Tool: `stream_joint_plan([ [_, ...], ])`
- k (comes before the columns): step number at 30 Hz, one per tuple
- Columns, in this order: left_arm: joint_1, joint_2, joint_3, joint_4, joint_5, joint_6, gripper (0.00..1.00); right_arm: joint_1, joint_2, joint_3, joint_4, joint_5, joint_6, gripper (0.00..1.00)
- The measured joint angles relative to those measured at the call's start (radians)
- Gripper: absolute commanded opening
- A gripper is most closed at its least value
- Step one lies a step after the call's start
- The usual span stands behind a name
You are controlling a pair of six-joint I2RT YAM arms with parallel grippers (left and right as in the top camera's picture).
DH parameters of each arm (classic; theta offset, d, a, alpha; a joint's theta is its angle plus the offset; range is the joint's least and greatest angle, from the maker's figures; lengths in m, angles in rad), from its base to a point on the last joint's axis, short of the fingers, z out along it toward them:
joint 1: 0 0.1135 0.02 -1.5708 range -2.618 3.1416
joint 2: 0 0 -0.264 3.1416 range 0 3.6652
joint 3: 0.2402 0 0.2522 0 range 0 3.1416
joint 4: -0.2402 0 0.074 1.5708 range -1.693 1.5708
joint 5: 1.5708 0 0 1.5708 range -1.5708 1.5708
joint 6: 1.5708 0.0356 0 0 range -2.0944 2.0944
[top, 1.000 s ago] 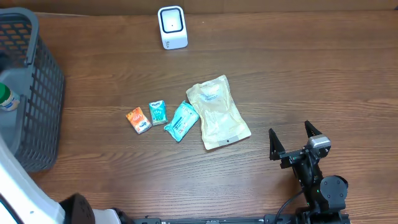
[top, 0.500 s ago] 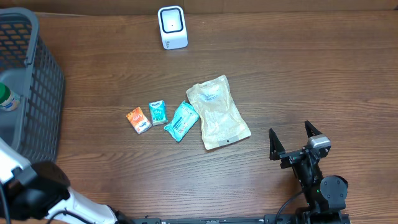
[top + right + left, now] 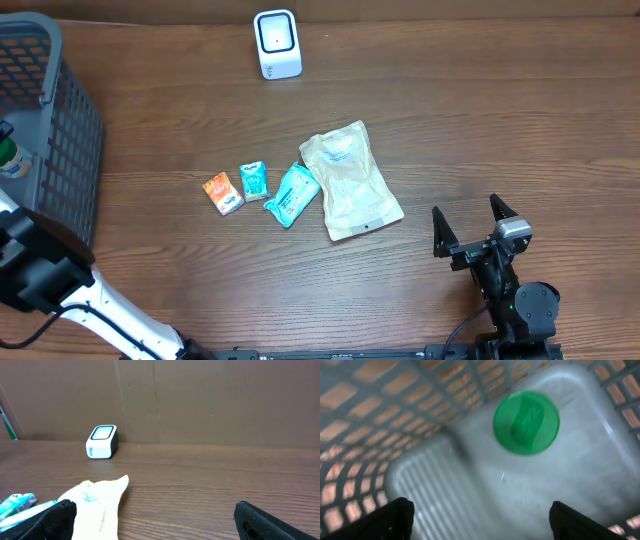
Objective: Scan the item barcode
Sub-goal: 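Move the left gripper back into the basket, then grasp the green-capped jar in the basket with the left gripper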
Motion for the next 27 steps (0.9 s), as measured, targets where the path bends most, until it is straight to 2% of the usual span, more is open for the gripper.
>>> stream_joint_plan([
  [11, 0.0, 0.095, 0.0, 0.114, 0.0, 0.055, 0.83, 0.0, 0.0, 0.0, 0.0, 0.0, 0.0, 1.0],
  [27, 0.0, 0.174, 0.0, 0.199, 0.0, 0.095, 0.85, 0.0, 0.0, 0.0, 0.0, 0.0, 0.0, 1.0],
])
